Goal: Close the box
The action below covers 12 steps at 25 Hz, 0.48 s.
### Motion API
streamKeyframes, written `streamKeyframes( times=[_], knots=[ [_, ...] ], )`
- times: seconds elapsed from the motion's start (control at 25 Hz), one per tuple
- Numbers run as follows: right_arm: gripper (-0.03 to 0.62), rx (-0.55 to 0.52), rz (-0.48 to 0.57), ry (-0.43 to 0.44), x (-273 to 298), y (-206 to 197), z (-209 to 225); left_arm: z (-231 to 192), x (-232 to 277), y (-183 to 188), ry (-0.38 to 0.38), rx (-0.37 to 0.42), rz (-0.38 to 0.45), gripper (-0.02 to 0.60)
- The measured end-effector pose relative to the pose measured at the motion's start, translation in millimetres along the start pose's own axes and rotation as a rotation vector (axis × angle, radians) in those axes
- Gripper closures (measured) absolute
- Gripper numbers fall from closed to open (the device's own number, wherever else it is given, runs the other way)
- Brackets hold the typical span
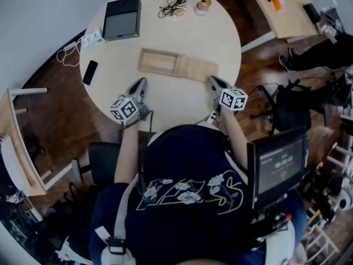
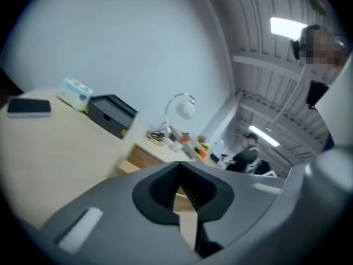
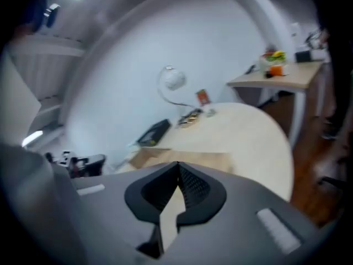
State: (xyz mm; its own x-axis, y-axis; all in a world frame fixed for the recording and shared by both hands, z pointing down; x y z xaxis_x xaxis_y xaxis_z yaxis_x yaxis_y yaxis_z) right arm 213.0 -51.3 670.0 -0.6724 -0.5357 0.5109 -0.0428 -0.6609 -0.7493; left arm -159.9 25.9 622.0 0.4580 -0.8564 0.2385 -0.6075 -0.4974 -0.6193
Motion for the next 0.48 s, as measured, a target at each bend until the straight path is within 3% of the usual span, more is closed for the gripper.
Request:
streamKeyframes(
  times=[0.08,0.12,0.16,0.24,0.4,0.48],
  knots=[
    [0.603,0.095,-0.108,-0.314,-9.5,-2.1,68.8,-57.8,10.8,34.5,0.179,0.004,0.043,0.578],
    [0.605,0.13,-0.189,-0.412,-10.5,-7.0,95.8,-84.7,16.9,47.5,0.268,-0.01,0.039,0.578],
    [0.605,0.164,-0.276,-0.453,-6.6,-15.5,117.1,-108.8,23.4,55.2,0.349,-0.033,0.011,0.578],
    [0.605,0.231,-0.401,-0.41,10.5,-29.6,137.6,-142.7,37.8,54.4,0.436,-0.086,-0.104,0.578],
    [0.605,0.402,-0.429,-0.27,33.1,-36.8,137.5,-151.8,63.0,21.0,0.312,-0.218,-0.342,0.578],
    [0.605,0.427,-0.403,-0.237,38.7,-32.4,139.6,-148.5,61.8,2.3,0.289,-0.211,-0.428,0.58]
  ],
)
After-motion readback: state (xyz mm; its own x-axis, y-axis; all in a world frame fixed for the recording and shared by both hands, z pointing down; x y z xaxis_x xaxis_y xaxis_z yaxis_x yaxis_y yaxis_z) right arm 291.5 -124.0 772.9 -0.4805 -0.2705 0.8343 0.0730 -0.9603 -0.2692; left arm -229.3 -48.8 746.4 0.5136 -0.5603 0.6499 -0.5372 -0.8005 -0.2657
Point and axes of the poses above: the fingertips, and each gripper's own axes: x forward along the fingers, z to its right, y out of its top, the point moved 5 cm from there along -x, backward along the fingers, and after that the axes turned 7 degrees about -x, right-handed, at the moved point
